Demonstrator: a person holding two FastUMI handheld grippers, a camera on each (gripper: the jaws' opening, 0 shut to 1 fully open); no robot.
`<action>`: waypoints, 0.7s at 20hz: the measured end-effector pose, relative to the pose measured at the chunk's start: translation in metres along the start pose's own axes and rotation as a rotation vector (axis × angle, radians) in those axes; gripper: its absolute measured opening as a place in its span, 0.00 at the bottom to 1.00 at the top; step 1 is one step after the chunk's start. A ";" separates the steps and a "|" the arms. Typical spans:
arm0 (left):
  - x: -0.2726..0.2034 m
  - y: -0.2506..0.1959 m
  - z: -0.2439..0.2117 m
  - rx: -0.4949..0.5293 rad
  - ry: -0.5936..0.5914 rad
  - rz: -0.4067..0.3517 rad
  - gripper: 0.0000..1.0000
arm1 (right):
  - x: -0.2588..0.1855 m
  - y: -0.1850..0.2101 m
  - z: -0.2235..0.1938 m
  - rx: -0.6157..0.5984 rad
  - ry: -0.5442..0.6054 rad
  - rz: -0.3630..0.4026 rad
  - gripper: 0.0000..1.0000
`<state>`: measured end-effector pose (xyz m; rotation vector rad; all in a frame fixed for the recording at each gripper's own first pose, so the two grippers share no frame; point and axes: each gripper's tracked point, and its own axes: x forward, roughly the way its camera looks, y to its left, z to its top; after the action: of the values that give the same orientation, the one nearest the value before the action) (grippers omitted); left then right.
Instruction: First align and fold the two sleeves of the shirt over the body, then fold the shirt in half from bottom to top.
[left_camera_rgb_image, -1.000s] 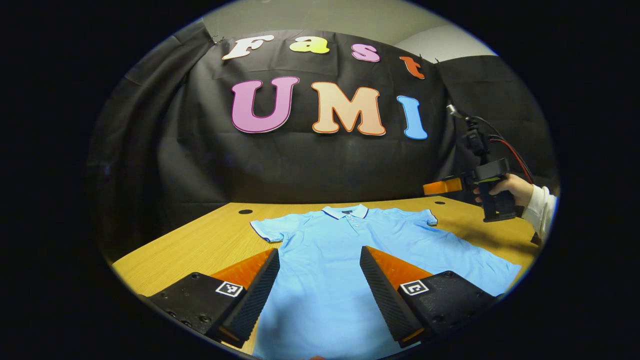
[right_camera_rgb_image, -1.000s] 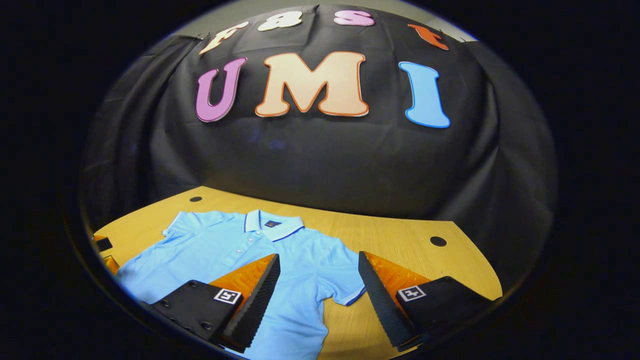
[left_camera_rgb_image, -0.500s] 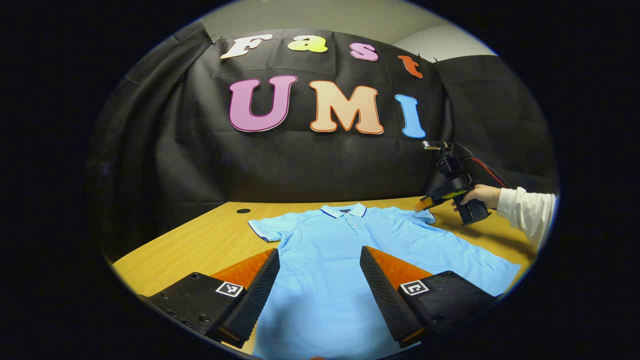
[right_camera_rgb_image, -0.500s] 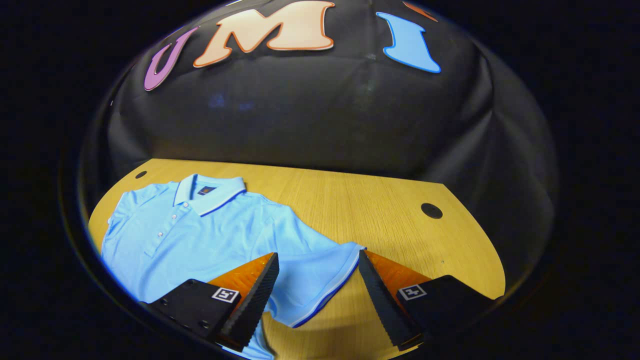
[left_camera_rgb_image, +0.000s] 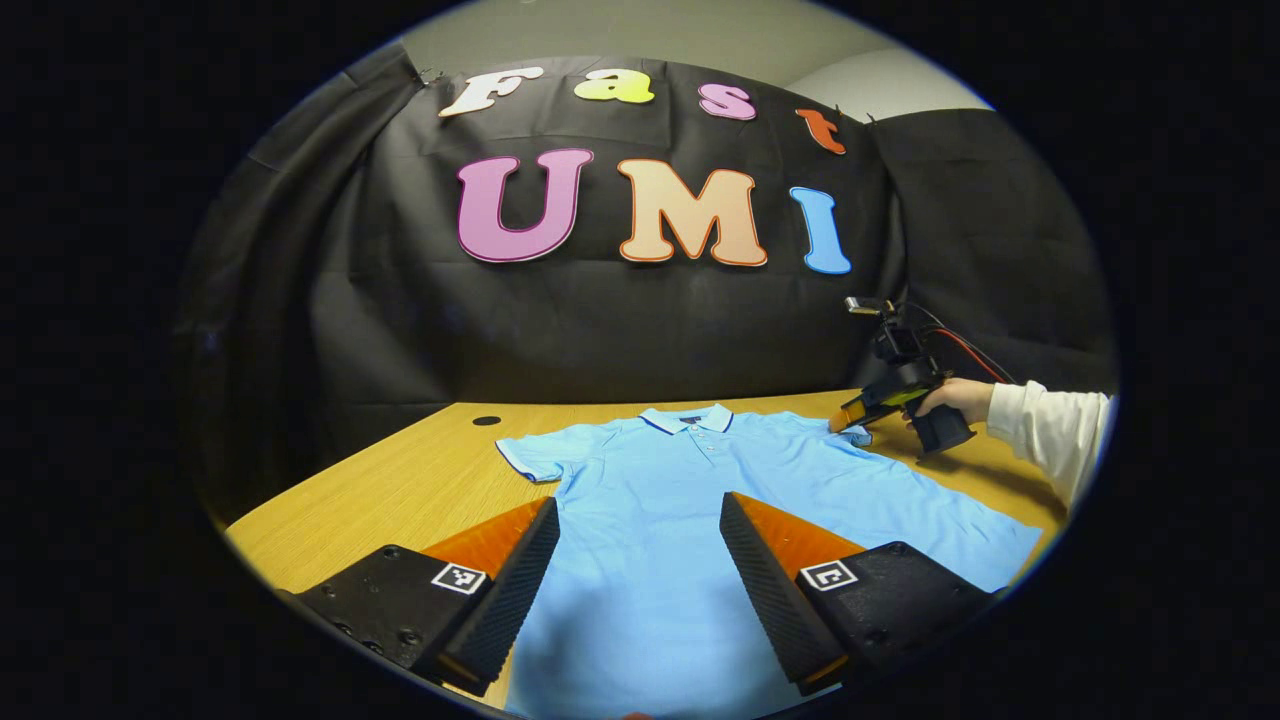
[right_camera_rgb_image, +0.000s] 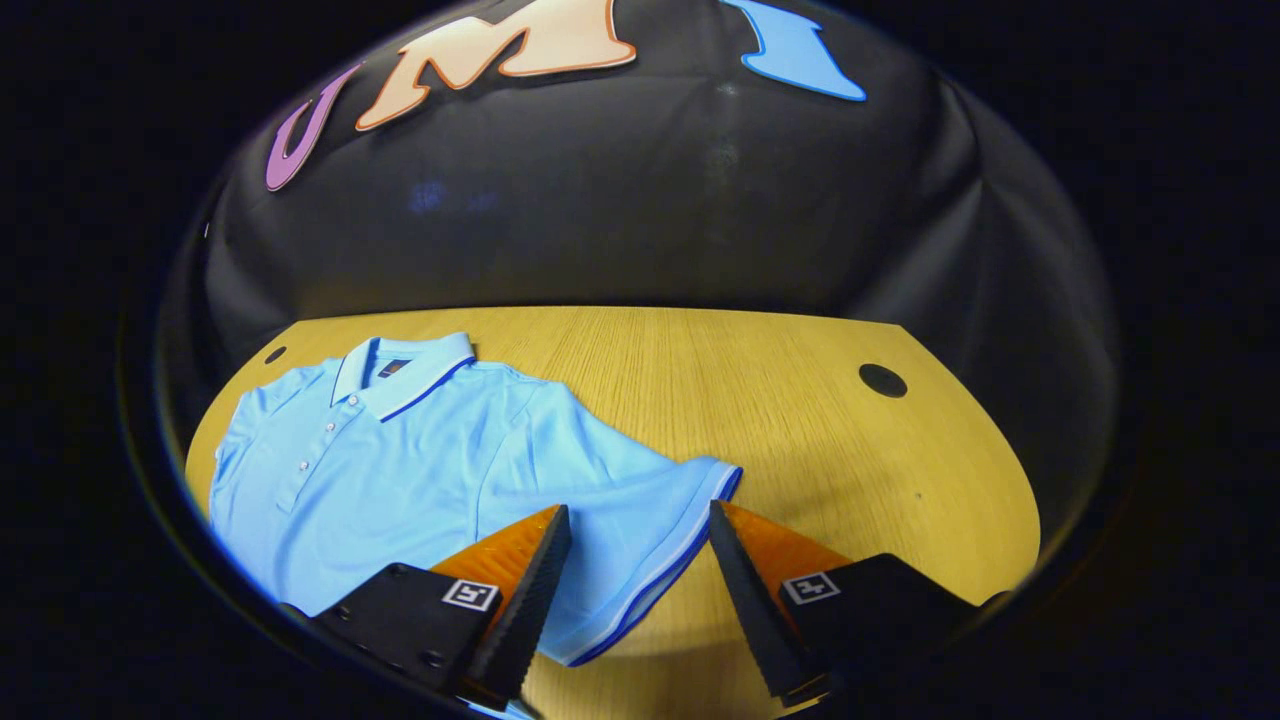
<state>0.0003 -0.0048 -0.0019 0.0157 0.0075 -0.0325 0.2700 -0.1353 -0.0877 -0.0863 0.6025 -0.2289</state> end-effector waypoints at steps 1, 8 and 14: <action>0.000 0.000 0.000 0.000 0.000 0.000 0.98 | 0.000 0.000 0.001 0.007 0.002 0.002 0.82; 0.000 0.000 0.000 0.001 0.001 0.000 0.98 | 0.001 0.004 0.000 0.014 0.011 0.022 0.38; 0.001 0.000 0.000 0.001 0.001 0.000 0.98 | -0.004 0.005 0.006 0.009 0.003 -0.002 0.08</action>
<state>0.0010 -0.0047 -0.0016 0.0169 0.0087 -0.0320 0.2704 -0.1298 -0.0814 -0.0778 0.6039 -0.2334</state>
